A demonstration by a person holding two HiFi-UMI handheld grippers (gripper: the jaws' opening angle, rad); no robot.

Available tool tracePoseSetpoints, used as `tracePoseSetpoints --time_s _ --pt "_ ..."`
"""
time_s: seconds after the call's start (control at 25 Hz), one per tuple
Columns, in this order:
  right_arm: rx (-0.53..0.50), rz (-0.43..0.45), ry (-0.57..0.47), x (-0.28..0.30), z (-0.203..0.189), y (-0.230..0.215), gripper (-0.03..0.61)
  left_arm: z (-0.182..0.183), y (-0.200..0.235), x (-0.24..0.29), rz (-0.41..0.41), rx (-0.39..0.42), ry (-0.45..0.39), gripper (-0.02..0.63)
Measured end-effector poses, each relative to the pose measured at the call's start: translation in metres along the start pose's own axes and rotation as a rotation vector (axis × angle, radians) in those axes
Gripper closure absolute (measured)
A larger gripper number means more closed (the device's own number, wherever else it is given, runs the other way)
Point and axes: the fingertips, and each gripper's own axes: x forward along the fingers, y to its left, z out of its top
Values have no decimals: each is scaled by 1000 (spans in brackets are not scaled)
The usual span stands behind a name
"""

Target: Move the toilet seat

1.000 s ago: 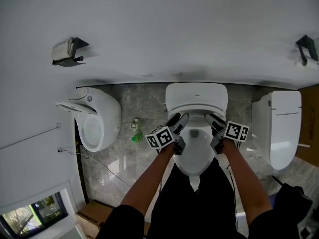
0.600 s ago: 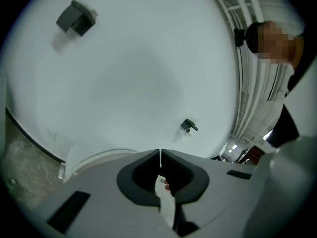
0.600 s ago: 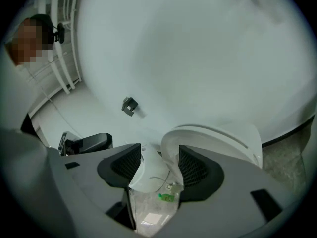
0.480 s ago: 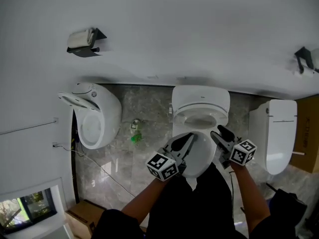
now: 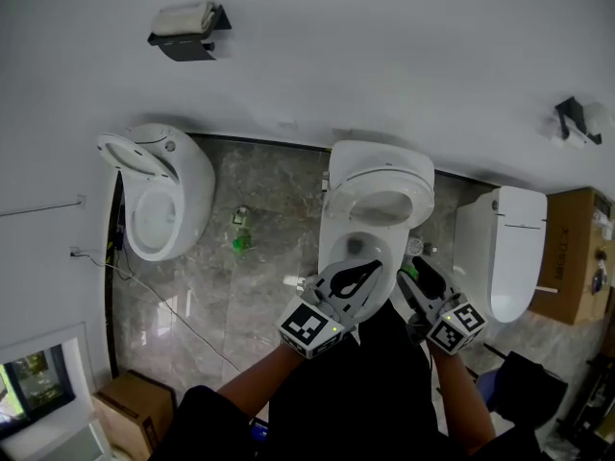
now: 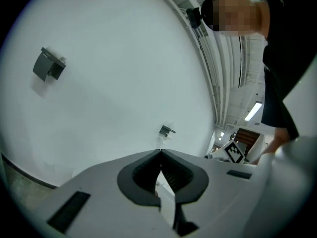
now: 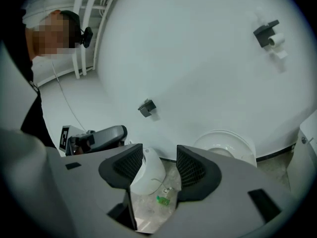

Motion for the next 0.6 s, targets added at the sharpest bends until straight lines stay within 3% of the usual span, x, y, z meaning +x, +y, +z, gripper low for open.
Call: tracePoseSetpoints --time_s 0.12,0.24,0.4,0.6 --pt "-36 -30 -66 -14 7 24 380 2 -5 -19 5 62 -1 598" --pt "-143 -63 -98 -25 11 47 426 5 -7 -41 33 94 -6 598" --pt "-251 -87 -153 -38 18 76 533 13 -23 -68 92 118 -32 598" --pt "-242 -76 -226 -71 15 106 551 6 -60 -103 140 145 -49 598"
